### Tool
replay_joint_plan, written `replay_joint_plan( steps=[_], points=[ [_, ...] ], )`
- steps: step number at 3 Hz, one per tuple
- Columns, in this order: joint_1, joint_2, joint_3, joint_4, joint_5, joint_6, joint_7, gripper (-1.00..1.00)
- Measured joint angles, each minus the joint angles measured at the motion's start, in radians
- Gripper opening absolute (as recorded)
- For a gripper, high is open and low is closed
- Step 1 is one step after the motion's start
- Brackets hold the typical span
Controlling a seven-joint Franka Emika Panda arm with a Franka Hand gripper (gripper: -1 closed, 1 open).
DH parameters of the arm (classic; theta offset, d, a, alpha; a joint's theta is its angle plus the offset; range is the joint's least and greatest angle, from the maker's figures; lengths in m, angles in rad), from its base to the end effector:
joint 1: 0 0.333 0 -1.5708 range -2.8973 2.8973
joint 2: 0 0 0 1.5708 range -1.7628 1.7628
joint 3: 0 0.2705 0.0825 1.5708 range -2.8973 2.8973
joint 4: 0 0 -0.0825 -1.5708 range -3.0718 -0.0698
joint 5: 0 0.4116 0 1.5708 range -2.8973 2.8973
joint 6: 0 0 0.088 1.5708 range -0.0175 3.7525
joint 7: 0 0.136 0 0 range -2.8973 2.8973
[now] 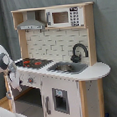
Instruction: Play with the kitchen
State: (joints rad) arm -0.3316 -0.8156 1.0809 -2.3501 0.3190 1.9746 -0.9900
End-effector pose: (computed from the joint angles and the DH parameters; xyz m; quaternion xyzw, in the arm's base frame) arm 0.3452 0.3325 0.3960 0.7189 0.6637 0.0183 0.2056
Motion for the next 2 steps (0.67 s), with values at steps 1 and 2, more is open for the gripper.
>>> replay_joint_plan(
  steps=[1, 2],
  points=[
    [-0.034, 0.070, 0.028, 0.001, 0.000, 0.058, -0.020, 1.00],
    [-0.073, 0.149, 0.069, 0.003, -0.001, 0.132, -0.040, 1.00]
  ],
)
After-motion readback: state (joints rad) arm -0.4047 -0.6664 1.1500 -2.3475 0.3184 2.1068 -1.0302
